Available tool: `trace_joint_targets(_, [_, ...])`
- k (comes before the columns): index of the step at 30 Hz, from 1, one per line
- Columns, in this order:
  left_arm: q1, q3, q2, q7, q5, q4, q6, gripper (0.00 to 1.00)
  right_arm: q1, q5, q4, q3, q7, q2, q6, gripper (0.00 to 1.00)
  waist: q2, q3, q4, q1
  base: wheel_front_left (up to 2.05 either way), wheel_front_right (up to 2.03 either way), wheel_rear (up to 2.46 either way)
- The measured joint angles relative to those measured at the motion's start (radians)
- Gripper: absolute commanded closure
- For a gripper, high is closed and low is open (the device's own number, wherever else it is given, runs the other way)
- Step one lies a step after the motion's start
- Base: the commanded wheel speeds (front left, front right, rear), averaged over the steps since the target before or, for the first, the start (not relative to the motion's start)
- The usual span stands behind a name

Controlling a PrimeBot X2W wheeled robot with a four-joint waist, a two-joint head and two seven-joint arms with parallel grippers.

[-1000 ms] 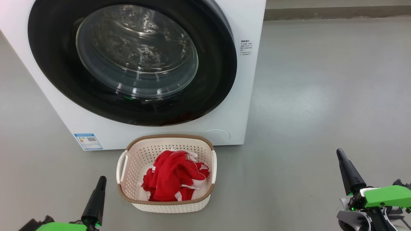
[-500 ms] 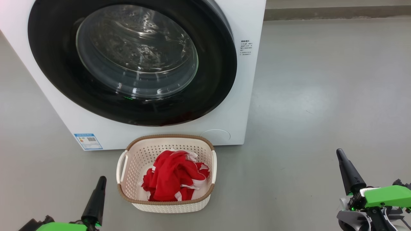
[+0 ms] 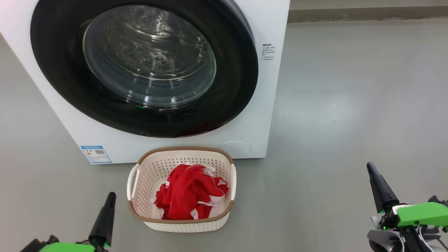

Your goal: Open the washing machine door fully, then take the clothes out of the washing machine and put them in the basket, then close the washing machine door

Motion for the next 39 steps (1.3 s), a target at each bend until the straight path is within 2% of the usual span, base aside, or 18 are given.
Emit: trace_joint_targets(39, [0.000, 0.000, 0.000, 0.000, 0.000, 0.000, 0.000, 1.00, 0.000, 0.000, 0.000, -0.002, 0.000, 0.000, 0.000, 1.00, 0.0000, 0.000, 0.000, 0.0000, 0.00, 0.00, 0.00])
